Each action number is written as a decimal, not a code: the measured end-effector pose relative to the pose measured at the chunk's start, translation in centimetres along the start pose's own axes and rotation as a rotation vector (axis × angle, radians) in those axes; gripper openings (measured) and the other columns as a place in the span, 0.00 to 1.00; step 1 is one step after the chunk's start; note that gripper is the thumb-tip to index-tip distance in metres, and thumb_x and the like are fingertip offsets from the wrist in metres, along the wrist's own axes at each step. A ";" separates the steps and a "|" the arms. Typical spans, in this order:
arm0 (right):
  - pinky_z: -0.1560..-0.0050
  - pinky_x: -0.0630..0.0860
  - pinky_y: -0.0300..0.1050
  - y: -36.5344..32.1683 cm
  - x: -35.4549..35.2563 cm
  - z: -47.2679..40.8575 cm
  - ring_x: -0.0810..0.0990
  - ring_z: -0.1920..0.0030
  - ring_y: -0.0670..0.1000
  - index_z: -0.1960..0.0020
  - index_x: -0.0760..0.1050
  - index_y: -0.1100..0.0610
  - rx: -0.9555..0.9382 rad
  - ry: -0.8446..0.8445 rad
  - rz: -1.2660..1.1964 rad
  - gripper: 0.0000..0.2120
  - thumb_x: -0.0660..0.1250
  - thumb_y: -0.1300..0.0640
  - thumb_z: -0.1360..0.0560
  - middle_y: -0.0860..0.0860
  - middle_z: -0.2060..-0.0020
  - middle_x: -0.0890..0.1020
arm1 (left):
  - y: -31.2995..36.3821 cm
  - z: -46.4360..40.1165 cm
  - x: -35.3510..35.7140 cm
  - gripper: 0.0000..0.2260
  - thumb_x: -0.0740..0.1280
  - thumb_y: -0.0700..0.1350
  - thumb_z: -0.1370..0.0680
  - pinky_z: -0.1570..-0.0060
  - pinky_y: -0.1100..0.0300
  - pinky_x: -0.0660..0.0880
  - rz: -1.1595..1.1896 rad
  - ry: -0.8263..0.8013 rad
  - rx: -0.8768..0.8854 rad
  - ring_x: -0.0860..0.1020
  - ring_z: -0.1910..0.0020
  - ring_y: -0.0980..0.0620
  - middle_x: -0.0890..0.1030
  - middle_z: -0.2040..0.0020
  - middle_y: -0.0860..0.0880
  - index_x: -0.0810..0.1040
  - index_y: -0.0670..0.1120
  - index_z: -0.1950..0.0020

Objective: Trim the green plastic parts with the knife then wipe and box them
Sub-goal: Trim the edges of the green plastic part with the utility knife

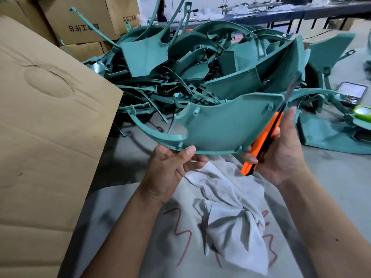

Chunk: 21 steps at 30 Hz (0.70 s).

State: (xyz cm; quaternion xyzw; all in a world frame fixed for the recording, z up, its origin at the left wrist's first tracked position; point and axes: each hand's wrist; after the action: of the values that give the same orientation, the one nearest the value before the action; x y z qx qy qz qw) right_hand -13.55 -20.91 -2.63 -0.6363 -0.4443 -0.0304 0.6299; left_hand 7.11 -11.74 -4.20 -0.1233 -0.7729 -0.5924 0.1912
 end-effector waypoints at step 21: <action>0.74 0.67 0.40 1.5 -1.2 -1.0 0.72 0.73 0.49 0.50 0.74 0.50 -0.221 0.378 0.361 0.12 0.73 0.44 0.22 0.50 0.70 0.76 | 1.7 -0.3 -1.7 0.08 0.73 0.41 0.25 0.49 0.61 0.82 0.263 -0.015 -0.059 0.85 0.44 0.37 0.85 0.46 0.34 0.87 0.44 0.47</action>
State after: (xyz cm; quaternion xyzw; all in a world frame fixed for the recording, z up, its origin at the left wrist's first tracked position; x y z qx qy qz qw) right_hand -12.83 -22.14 -4.35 -0.7531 -0.1923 -0.0841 0.6235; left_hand 9.40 -11.49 -3.43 -0.2337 -0.7337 -0.5837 0.2575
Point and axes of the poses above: each hand's wrist, its own z-axis away from the middle knuckle, its own x-axis out of the palm, y = z × x
